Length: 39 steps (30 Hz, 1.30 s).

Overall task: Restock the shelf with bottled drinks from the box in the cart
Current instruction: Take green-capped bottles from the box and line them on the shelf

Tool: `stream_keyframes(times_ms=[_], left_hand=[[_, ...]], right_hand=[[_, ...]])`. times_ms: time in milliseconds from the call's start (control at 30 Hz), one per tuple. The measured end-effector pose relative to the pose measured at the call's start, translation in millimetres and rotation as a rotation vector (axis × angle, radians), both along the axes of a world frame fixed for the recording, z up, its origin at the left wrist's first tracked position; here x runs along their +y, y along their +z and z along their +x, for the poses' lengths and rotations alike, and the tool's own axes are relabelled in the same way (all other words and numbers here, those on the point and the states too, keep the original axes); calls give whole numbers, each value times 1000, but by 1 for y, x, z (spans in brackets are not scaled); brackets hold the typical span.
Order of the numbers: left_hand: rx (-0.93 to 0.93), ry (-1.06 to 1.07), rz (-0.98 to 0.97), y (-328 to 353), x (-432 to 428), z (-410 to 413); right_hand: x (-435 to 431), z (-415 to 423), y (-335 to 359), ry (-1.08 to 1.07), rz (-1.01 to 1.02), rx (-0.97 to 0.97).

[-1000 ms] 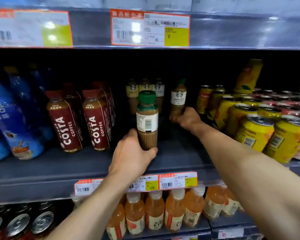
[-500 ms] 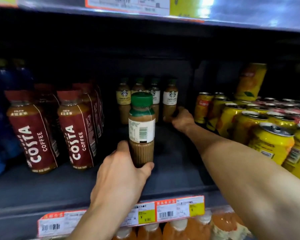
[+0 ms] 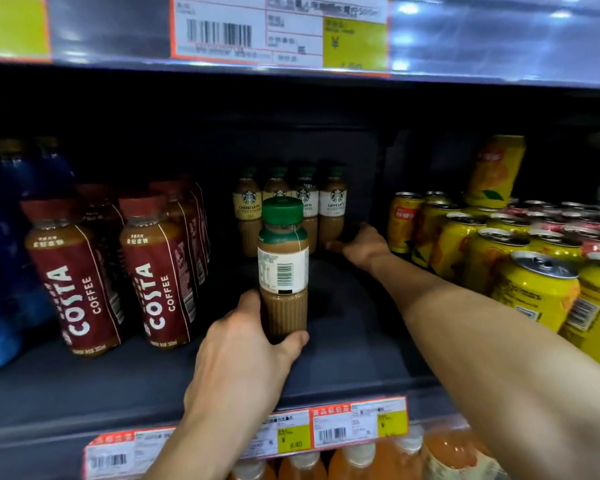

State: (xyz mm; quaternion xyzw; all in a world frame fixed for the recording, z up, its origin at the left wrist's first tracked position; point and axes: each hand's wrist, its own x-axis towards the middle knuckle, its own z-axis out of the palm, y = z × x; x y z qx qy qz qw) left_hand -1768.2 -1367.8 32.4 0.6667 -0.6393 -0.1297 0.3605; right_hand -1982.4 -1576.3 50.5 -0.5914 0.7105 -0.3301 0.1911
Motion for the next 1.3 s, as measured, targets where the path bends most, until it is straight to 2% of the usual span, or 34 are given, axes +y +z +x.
stream_keyframes(times_ms=[167, 333, 433, 600, 833, 1067, 1167, 1300], left_hand=[[-21, -54, 58, 0, -4, 1], [-122, -113, 123, 1, -5, 2], [-166, -153, 143, 1, -4, 3], [-168, -136, 124, 1, -1, 3], [-166, -102, 38, -5, 4, 0], [-168, -54, -16, -10, 1, 0], [-187, -52, -41, -10, 1, -1], [-191, -43, -64, -10, 2, -1]], right_hand=[[54, 10, 22, 11, 73, -140], [142, 32, 21, 490, 213, -301], [169, 48, 17, 595, 143, -351], [163, 60, 6, 476, -60, -289], [88, 10, 2, 42, -107, -232], [42, -14, -6, -77, -191, -208], [29, -17, -8, -113, -190, -137], [8, -18, -8, -156, -161, -142]])
